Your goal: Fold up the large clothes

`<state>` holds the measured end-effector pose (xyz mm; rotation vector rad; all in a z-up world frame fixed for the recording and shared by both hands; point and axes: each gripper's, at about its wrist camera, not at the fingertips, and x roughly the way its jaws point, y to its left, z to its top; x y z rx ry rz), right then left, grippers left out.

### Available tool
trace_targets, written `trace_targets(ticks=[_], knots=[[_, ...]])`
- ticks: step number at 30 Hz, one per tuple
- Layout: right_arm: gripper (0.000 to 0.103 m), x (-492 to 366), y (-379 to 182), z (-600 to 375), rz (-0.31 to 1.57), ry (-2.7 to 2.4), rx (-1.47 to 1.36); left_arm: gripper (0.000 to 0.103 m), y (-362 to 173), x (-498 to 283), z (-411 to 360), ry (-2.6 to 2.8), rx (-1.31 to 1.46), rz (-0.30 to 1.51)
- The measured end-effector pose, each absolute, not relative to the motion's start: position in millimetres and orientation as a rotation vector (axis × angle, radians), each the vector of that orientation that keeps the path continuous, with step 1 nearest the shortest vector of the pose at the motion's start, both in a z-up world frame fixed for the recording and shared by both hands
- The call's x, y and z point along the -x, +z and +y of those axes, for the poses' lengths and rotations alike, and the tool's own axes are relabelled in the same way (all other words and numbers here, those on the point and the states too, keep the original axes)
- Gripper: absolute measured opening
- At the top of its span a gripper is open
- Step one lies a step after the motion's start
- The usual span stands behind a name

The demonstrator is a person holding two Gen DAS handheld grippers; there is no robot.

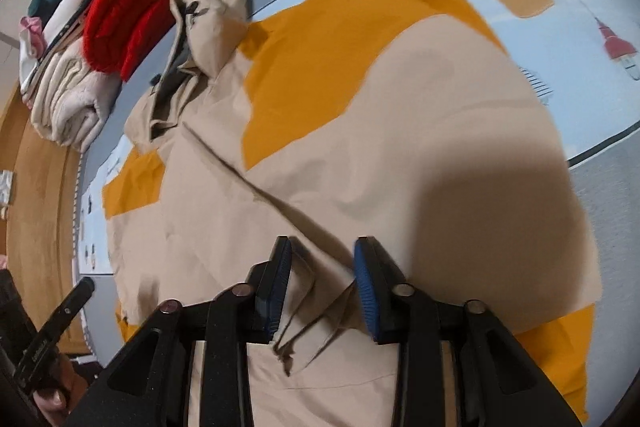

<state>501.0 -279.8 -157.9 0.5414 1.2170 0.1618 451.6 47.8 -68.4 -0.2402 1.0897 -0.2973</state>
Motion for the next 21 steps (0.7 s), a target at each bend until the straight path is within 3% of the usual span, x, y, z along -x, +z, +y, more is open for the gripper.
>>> trace_targets(ticks=[4, 6, 8, 14, 16, 17, 19, 21], knots=[[0.01, -496.4, -132.4, -256.7, 1.127, 0.324, -0.576, 0.024, -69.5, -447.3, 28.7, -0.399, 0.245, 1.105], [0.01, -493.4, -116.4, -242.7, 1.066, 0.439, -0.613, 0.03, -68.5, -444.1, 18.7, -0.462, 0.274, 1.107], [0.01, -489.7, -104.7, -228.7, 1.023, 0.559, -0.664, 0.051, -66.4, -441.1, 9.3, -0.517, 0.301, 1.108], [0.01, -480.4, -84.2, -189.9, 0.955, 0.741, -0.677, 0.057, -59.9, -433.7, -13.5, -0.609, 0.296, 1.084], [0.01, -477.0, -81.6, -183.4, 0.941, 0.774, -0.682, 0.051, -61.6, -433.6, -12.6, -0.567, 0.279, 1.081], [0.01, -475.7, -81.4, -182.2, 0.939, 0.781, -0.678, 0.035, -61.8, -434.3, -9.7, -0.548, 0.275, 1.078], [0.012, -475.0, -79.8, -177.7, 0.939, 0.761, -0.639, 0.014, -63.7, -438.0, -1.5, -0.474, 0.252, 1.079], [0.018, -477.0, -78.4, -181.4, 0.936, 0.691, -0.608, 0.01, -65.5, -442.5, 18.9, -0.333, 0.24, 1.081]])
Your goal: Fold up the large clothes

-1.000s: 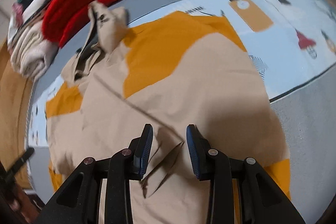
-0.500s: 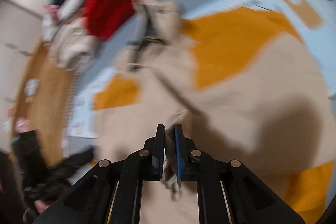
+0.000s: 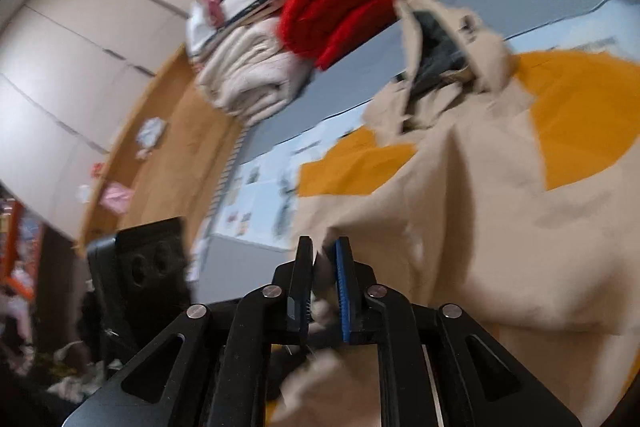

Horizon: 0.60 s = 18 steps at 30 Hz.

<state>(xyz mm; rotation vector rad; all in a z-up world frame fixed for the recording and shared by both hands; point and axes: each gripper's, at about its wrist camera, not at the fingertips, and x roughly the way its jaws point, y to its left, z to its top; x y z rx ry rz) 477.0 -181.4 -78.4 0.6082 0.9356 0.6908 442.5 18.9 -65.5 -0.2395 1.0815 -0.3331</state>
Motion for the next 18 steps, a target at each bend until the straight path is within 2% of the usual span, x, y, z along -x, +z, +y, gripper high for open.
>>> trace_targets(ticks=[3, 7, 9, 11, 18], knots=[[0.024, -482.5, -83.9, -199.1, 0.944, 0.509, -0.583, 0.01, -68.3, -448.5, 66.2, -0.144, 0.345, 1.079], [0.024, -492.8, -108.6, -227.3, 1.046, 0.182, -0.472, 0.009, -71.0, -451.4, 127.2, 0.065, 0.422, 1.06], [0.024, -498.5, -124.5, -239.3, 1.11, 0.072, -0.44, 0.004, -74.5, -451.6, 153.6, 0.131, 0.471, 1.056], [0.024, -502.6, -138.2, -251.6, 1.165, -0.004, -0.445, 0.0, -76.8, -451.0, 168.2, 0.162, 0.5, 1.053], [0.024, -506.7, -159.8, -276.1, 1.244, -0.12, -0.434, 0.0, -99.6, -449.5, 200.8, 0.217, 0.62, 1.15]])
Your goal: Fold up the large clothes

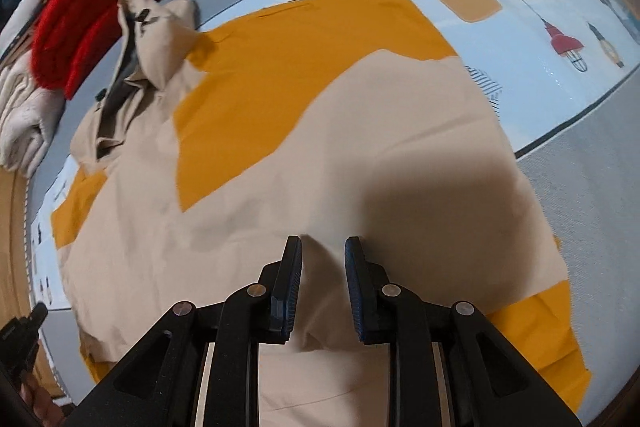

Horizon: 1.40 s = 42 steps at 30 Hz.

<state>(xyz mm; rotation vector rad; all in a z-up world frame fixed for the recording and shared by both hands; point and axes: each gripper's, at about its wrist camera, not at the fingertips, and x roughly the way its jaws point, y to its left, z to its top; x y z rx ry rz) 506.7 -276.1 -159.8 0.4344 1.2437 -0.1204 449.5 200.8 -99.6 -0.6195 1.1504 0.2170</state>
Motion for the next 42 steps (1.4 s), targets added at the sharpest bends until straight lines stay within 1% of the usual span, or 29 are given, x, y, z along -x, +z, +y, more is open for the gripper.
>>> trace_targets(ticks=[1, 3, 4, 5, 9, 11, 12, 13, 14, 16, 18, 21, 25, 26, 30, 32, 34, 36, 38, 40, 42], knots=[[0.024, -506.7, -159.8, -276.4, 1.245, -0.125, -0.432, 0.002, -104.0, -450.7, 200.5, 0.189, 0.651, 1.169], [0.024, -509.8, -159.9, -273.1, 1.246, -0.128, -0.426, 0.013, -115.2, -451.7, 200.3, 0.147, 0.706, 1.208], [0.024, -509.3, -158.6, -271.6, 1.246, -0.129, -0.425, 0.024, -118.8, -452.1, 198.6, 0.145, 0.715, 1.22], [0.024, -510.1, -159.0, -270.9, 1.246, -0.129, -0.424, 0.029, -124.9, -452.1, 197.9, 0.151, 0.721, 1.241], [0.024, -509.2, -159.9, -269.1, 1.244, -0.125, -0.429, 0.029, -146.9, -451.0, 195.9, 0.151, 0.787, 1.301], [0.024, -509.3, -158.4, -269.4, 1.237, -0.118, -0.434, 0.026, -155.0, -449.5, 194.7, 0.138, 0.827, 1.316], [0.024, -509.5, -157.2, -269.1, 1.231, -0.114, -0.435, 0.023, -158.0, -448.4, 194.1, 0.138, 0.844, 1.319], [0.024, -509.3, -154.9, -268.7, 1.22, -0.107, -0.435, 0.011, -158.8, -447.2, 194.0, 0.142, 0.859, 1.312], [0.024, -508.0, -152.9, -269.2, 1.212, -0.098, -0.436, 0.007, -157.2, -445.1, 194.6, 0.148, 0.878, 1.292], [0.024, -508.0, -149.3, -267.9, 1.196, -0.076, -0.447, 0.003, -149.0, -442.3, 196.2, 0.165, 0.893, 1.249], [0.024, -507.8, -146.1, -266.3, 1.183, -0.063, -0.452, 0.003, -132.8, -435.7, 196.7, 0.198, 0.875, 1.199], [0.024, -508.4, -146.2, -265.7, 1.189, -0.057, -0.46, 0.002, -113.3, -421.4, 192.0, 0.304, 0.75, 1.185], [0.024, -508.5, -161.7, -274.9, 1.255, -0.088, -0.506, 0.003, -125.4, -420.2, 195.1, 0.33, 0.732, 1.262], [0.024, -508.4, -167.0, -277.7, 1.277, -0.106, -0.509, 0.003, -123.9, -421.4, 194.3, 0.346, 0.715, 1.255], [0.024, -507.0, -175.2, -284.1, 1.314, -0.166, -0.501, 0.003, -93.4, -431.1, 176.4, 0.32, 0.537, 1.131], [0.024, -506.0, -171.6, -283.8, 1.303, -0.186, -0.487, 0.004, -88.4, -436.0, 167.4, 0.253, 0.518, 1.111], [0.024, -505.2, -163.2, -281.0, 1.26, -0.184, -0.469, 0.006, -98.1, -440.7, 160.6, 0.178, 0.558, 1.146], [0.024, -506.9, -156.4, -278.0, 1.23, -0.144, -0.465, 0.006, -124.8, -443.0, 161.4, 0.147, 0.637, 1.247], [0.024, -508.7, -157.4, -277.9, 1.242, -0.112, -0.479, 0.006, -153.5, -442.6, 163.3, 0.169, 0.7, 1.348], [0.024, -510.3, -170.5, -281.8, 1.302, -0.111, -0.516, 0.006, -167.2, -439.0, 168.5, 0.189, 0.76, 1.375], [0.024, -509.0, -177.8, -285.9, 1.331, -0.132, -0.541, 0.006, -163.0, -439.5, 168.9, 0.198, 0.745, 1.365]])
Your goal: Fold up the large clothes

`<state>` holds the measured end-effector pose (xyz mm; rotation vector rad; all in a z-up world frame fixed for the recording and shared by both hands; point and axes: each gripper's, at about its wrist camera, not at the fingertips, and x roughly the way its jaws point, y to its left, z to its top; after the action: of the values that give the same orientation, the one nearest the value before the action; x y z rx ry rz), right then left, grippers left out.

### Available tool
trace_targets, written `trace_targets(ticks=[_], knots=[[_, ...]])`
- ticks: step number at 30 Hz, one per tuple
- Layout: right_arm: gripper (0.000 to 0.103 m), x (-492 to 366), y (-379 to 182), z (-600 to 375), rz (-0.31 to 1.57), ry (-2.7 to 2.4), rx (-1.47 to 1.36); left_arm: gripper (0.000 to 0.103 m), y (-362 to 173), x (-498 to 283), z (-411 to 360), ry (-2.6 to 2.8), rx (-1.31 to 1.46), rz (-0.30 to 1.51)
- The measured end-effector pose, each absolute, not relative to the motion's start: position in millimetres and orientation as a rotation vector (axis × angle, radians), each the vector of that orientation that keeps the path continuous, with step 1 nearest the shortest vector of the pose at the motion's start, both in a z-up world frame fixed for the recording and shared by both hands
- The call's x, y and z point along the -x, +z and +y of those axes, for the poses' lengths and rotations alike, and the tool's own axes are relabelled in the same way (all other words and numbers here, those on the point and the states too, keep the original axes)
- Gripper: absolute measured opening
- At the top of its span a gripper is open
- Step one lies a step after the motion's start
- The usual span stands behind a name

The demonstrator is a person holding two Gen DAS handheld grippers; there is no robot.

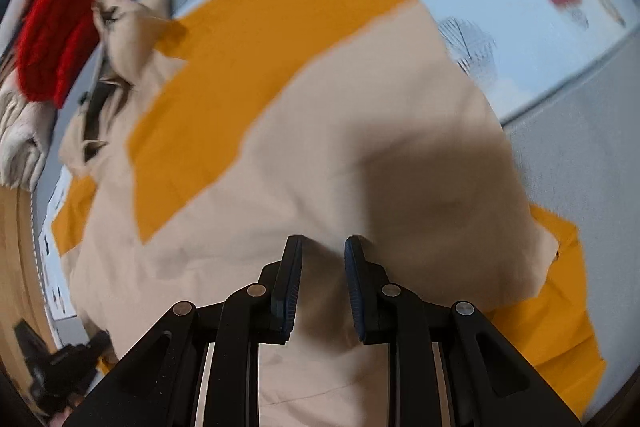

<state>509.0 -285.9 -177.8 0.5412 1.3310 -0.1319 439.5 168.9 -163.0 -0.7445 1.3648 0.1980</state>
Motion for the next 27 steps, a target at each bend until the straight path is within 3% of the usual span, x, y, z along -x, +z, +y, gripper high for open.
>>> trace_targets(ticks=[5, 12, 21, 27], knots=[[0.024, -511.6, -152.4, -277.6, 1.235, -0.095, -0.465, 0.015, -140.0, -442.0, 162.9, 0.195, 0.656, 1.303], [0.024, -508.9, -174.7, -287.4, 1.327, -0.124, -0.509, 0.015, -140.0, -448.6, 158.8, 0.197, 0.619, 1.307], [0.024, -491.1, -89.6, -254.3, 1.028, -0.066, -0.232, 0.016, -86.3, -445.9, 112.5, 0.082, 0.367, 1.115], [0.024, -462.3, -65.0, -246.9, 0.966, -0.05, -0.133, 0.04, -65.3, -427.2, 101.2, 0.059, 0.324, 1.027]])
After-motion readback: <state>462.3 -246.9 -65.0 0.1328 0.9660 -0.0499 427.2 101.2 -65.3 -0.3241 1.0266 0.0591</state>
